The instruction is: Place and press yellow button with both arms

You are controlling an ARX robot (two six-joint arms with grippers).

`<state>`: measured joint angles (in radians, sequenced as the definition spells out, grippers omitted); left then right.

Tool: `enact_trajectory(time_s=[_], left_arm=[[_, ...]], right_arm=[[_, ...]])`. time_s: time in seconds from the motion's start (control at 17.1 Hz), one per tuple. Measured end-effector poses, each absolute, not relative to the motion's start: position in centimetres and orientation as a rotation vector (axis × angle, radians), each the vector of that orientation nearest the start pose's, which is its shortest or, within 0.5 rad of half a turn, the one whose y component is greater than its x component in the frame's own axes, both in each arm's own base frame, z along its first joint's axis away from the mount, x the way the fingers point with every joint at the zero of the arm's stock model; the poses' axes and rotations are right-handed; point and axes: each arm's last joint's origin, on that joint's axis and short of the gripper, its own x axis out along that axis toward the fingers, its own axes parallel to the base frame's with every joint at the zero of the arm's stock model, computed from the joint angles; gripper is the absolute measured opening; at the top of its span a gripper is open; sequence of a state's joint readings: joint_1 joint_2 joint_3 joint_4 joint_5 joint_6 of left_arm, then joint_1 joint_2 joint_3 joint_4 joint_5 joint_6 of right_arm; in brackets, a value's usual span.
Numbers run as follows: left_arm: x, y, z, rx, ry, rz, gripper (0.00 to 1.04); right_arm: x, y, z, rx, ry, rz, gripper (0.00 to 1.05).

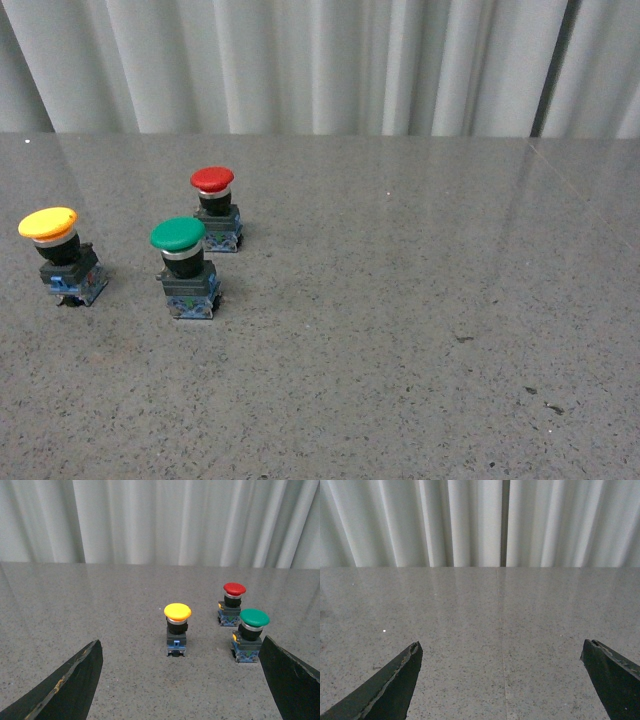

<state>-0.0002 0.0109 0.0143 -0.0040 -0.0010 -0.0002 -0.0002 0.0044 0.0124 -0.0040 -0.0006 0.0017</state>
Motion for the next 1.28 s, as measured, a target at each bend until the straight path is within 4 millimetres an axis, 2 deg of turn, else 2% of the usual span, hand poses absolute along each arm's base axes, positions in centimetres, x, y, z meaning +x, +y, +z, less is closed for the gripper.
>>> enact_trajectory(time_s=[1.05, 1.11, 1.17, 1.28], left_arm=[[9.8, 0.0, 16.7, 0.000, 0.001, 0.001, 0.98], [9.7, 0.0, 16.5, -0.012, 0.073, 0.057, 0.98], [9.9, -0.4, 16.6, 0.004, 0.232, 0.178, 0.98], [11.0, 0.5, 18.0, 0.027, 0.227, 0.408, 0.98]], right_arm=[[9.7, 0.0, 16.7, 0.002, -0.004, 0.000, 0.98], [9.7, 0.0, 16.7, 0.002, -0.004, 0.000, 0.98], [9.7, 0.0, 16.7, 0.002, -0.004, -0.002, 0.98], [9.7, 0.0, 16.7, 0.002, -0.004, -0.002, 0.98]])
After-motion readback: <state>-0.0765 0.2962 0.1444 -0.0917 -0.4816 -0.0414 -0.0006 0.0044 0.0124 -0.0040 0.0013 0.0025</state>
